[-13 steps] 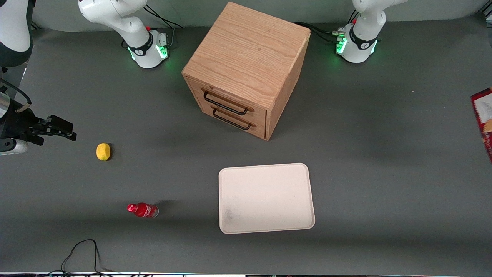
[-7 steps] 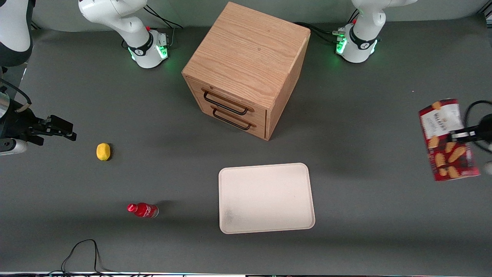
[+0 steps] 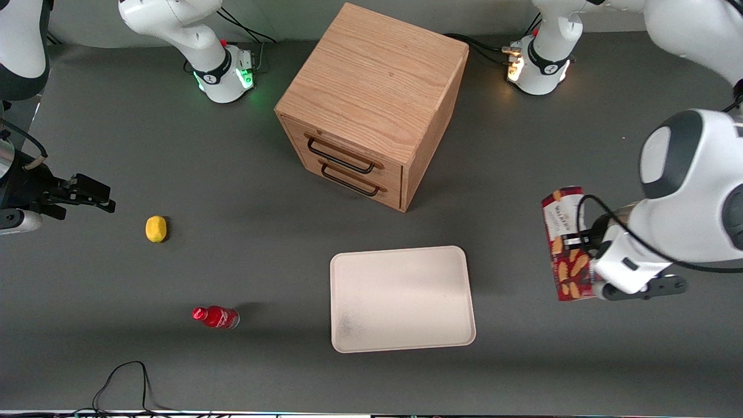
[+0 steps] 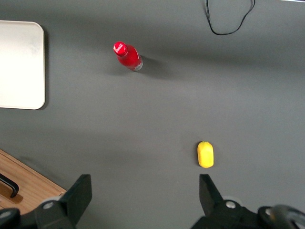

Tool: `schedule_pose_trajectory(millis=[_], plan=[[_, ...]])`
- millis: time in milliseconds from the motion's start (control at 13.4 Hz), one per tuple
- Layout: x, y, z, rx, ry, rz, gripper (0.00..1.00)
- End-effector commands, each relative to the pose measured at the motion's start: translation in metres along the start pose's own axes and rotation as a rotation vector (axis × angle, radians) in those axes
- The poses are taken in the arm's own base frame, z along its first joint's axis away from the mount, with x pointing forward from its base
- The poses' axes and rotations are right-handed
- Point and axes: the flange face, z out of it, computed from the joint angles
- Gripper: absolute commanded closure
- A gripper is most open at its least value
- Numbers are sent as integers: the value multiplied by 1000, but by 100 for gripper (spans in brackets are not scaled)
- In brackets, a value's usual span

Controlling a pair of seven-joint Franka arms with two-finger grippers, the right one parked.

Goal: Place red cookie box on tray
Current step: 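Carry the box over the white tray and lower it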

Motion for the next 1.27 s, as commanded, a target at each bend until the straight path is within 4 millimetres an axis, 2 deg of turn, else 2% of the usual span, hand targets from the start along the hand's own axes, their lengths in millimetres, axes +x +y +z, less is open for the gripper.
schedule_pose_trajectory(millis=[0,224,597,970,1194], plan=[[9,34,19,-30,5,-47,100],[10,87,59,-30,11,-65,100],[11,153,122,-31,45,-82,100],[25,181,183,-29,107,-61,100],[36,176,205,-26,125,-72,100]])
